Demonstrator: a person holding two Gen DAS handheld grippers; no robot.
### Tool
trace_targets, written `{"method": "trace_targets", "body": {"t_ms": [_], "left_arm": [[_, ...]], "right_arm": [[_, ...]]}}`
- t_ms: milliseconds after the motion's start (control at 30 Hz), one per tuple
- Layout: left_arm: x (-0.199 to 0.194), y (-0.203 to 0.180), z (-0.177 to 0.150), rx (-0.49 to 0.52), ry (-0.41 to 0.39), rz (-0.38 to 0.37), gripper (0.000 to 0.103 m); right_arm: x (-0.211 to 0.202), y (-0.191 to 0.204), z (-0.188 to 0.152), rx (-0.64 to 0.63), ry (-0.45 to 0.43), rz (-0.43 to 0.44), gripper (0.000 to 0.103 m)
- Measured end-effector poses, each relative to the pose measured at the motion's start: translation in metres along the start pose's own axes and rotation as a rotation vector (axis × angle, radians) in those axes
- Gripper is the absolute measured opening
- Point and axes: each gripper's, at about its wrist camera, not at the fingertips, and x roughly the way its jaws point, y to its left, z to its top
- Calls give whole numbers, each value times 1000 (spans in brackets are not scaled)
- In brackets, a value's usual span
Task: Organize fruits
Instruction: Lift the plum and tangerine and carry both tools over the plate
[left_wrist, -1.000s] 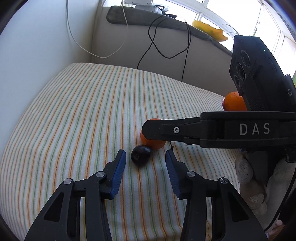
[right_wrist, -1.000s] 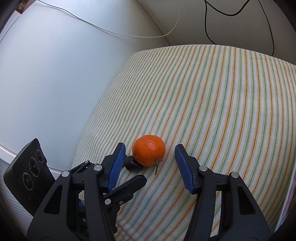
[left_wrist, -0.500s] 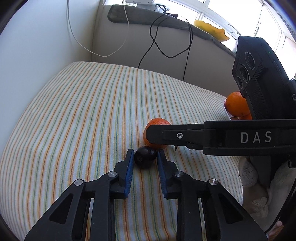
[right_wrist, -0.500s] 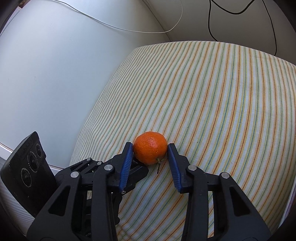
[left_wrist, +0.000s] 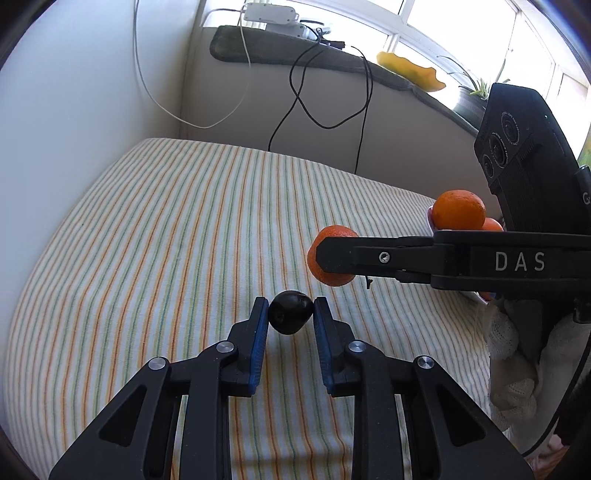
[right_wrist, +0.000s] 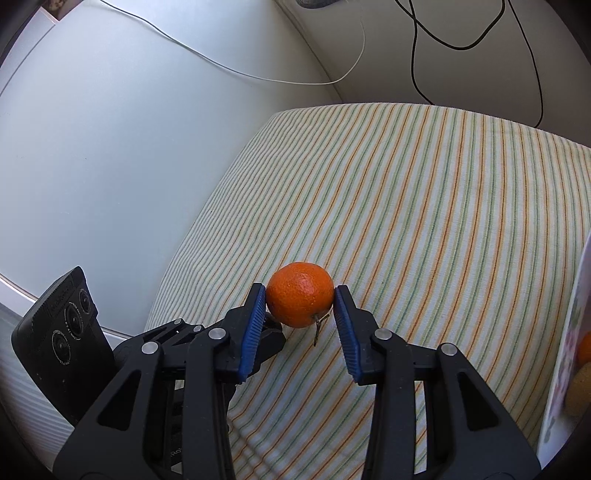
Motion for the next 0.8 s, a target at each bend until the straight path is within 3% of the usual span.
{"method": "trace_targets", "body": {"t_ms": [800], "left_arm": [[-30,-66,-3,75,-73,-111,23]], "right_arm": [[-132,-8,-67,-96,-218,-118,40]]}}
